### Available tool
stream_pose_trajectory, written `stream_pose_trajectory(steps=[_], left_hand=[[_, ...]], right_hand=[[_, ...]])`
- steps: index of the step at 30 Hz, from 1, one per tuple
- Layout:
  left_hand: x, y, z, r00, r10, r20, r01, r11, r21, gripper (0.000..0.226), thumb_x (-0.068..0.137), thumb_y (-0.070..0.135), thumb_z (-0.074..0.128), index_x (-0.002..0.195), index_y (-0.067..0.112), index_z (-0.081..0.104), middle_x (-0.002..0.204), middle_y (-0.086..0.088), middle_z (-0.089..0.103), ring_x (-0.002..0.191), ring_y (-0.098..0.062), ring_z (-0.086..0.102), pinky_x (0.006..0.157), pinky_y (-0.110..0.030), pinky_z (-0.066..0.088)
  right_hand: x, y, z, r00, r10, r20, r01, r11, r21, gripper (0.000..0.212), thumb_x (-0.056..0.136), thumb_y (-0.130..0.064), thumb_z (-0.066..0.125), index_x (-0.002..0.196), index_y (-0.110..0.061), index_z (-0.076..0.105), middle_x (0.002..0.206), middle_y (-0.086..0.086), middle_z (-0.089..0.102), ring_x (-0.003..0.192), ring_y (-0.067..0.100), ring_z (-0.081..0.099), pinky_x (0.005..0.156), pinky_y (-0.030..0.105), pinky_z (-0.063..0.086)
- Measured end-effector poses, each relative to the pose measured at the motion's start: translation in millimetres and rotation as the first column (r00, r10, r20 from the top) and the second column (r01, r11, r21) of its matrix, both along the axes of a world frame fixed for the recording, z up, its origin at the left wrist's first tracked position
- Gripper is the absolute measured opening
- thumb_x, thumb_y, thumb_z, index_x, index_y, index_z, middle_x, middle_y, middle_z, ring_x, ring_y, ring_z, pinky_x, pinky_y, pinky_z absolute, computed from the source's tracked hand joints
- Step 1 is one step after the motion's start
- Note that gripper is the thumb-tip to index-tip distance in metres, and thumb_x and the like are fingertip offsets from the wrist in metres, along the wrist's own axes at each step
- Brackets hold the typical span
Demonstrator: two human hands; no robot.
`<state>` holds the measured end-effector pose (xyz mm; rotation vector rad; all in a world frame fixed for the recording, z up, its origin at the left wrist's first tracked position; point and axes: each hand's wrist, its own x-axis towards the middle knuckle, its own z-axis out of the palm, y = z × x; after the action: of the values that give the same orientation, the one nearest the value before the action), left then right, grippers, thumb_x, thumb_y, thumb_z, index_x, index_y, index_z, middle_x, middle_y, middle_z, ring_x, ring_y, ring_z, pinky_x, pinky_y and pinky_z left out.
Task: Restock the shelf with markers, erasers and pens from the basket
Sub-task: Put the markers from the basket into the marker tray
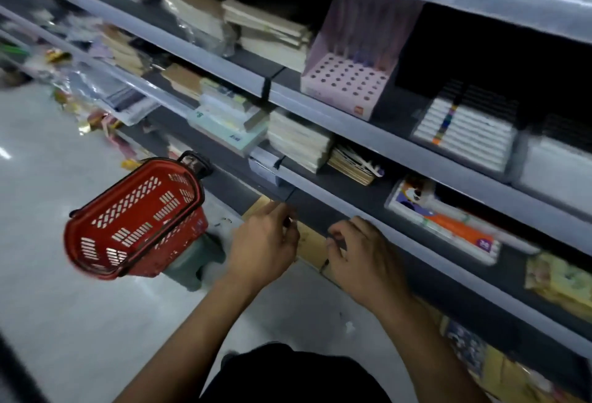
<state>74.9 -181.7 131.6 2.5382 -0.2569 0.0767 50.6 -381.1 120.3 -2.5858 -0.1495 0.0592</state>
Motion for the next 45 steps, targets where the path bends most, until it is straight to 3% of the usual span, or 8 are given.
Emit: stream_pose_trajectory(steps=[5,11,16,25,28,34,38,45], left_hand=[[-11.9,119.3,-5.9,0.983,0.181,-0.007,-0.181,0.983,-0.029,0.017,0.097,0.025,0.057,0.110,0.027,0.067,0.104,0.007,0.068,0.084,-0.018,0.065,0.068,-0.040,0.056],[-37.8,257.6,-17.5,0.920,0.388,-0.060,-0.390,0.920,-0.041,0.014,0.094,0.028,0.054,0.100,0.031,0.067,0.101,0.011,0.069,0.085,-0.014,0.064,0.069,-0.039,0.056],[-56.9,335.1,-26.6,0.821,0.565,-0.081,-0.569,0.822,-0.032,0.005,0.094,0.033,0.055,0.089,0.032,0.054,0.090,0.013,0.064,0.075,-0.014,0.060,0.062,-0.039,0.057],[-34.5,409.0,-52.5,0.670,0.724,-0.164,-0.733,0.680,0.006,0.009,0.092,0.038,0.047,0.093,0.036,0.056,0.092,0.017,0.064,0.075,-0.009,0.059,0.058,-0.028,0.048],[-4.7,427.1,-64.8,0.617,0.766,-0.180,-0.774,0.632,0.038,0.006,0.094,0.038,0.053,0.096,0.036,0.058,0.092,0.018,0.065,0.075,-0.009,0.059,0.056,-0.023,0.041],[78.2,453.4,-79.3,0.513,0.826,-0.232,-0.827,0.548,0.126,0.010,0.096,0.034,0.060,0.106,0.034,0.063,0.098,0.015,0.069,0.079,-0.008,0.061,0.060,-0.027,0.049],[122.8,469.1,-86.4,0.468,0.845,-0.258,-0.843,0.515,0.156,0.010,0.096,0.032,0.062,0.105,0.033,0.066,0.100,0.015,0.070,0.079,-0.006,0.060,0.060,-0.025,0.047],[149.1,502.8,-117.1,0.343,0.868,-0.359,-0.883,0.428,0.194,0.012,0.098,0.035,0.058,0.104,0.029,0.066,0.100,0.010,0.070,0.083,-0.016,0.065,0.068,-0.039,0.056]], right_hand=[[21.5,117.5,1.8,0.992,0.127,-0.002,-0.127,0.991,-0.047,0.031,0.093,-0.049,0.035,0.095,-0.026,0.057,0.097,-0.005,0.052,0.082,0.015,0.050,0.066,0.038,0.048],[47.0,259.4,-5.6,0.950,0.312,0.004,-0.312,0.949,-0.037,0.014,0.097,-0.034,0.053,0.086,-0.025,0.054,0.088,-0.007,0.050,0.080,0.016,0.050,0.070,0.044,0.053],[62.7,347.9,-9.4,0.888,0.460,-0.008,-0.459,0.885,-0.076,0.018,0.094,-0.039,0.049,0.094,-0.026,0.062,0.093,-0.005,0.059,0.083,0.016,0.054,0.071,0.039,0.052],[127.4,434.8,-37.4,0.778,0.626,-0.054,-0.628,0.776,-0.055,0.006,0.092,-0.026,0.067,0.095,-0.020,0.068,0.093,-0.001,0.063,0.087,0.023,0.060,0.072,0.038,0.050],[168.6,460.1,-52.9,0.745,0.659,-0.102,-0.665,0.745,-0.053,0.011,0.094,-0.033,0.063,0.100,-0.025,0.066,0.097,-0.007,0.060,0.092,0.019,0.059,0.076,0.037,0.052],[268.4,510.6,-76.4,0.632,0.759,-0.159,-0.768,0.641,0.005,0.018,0.099,-0.037,0.055,0.108,-0.026,0.066,0.102,-0.011,0.057,0.094,0.010,0.052,0.080,0.028,0.041],[323.2,537.4,-86.9,0.569,0.798,-0.199,-0.813,0.582,0.012,0.023,0.100,-0.038,0.052,0.111,-0.024,0.066,0.107,-0.008,0.060,0.099,0.012,0.055,0.086,0.033,0.050],[364.4,580.4,-125.1,0.475,0.826,-0.305,-0.866,0.500,0.006,0.020,0.101,-0.036,0.053,0.111,-0.024,0.065,0.106,-0.009,0.060,0.098,0.011,0.056,0.082,0.028,0.045]])
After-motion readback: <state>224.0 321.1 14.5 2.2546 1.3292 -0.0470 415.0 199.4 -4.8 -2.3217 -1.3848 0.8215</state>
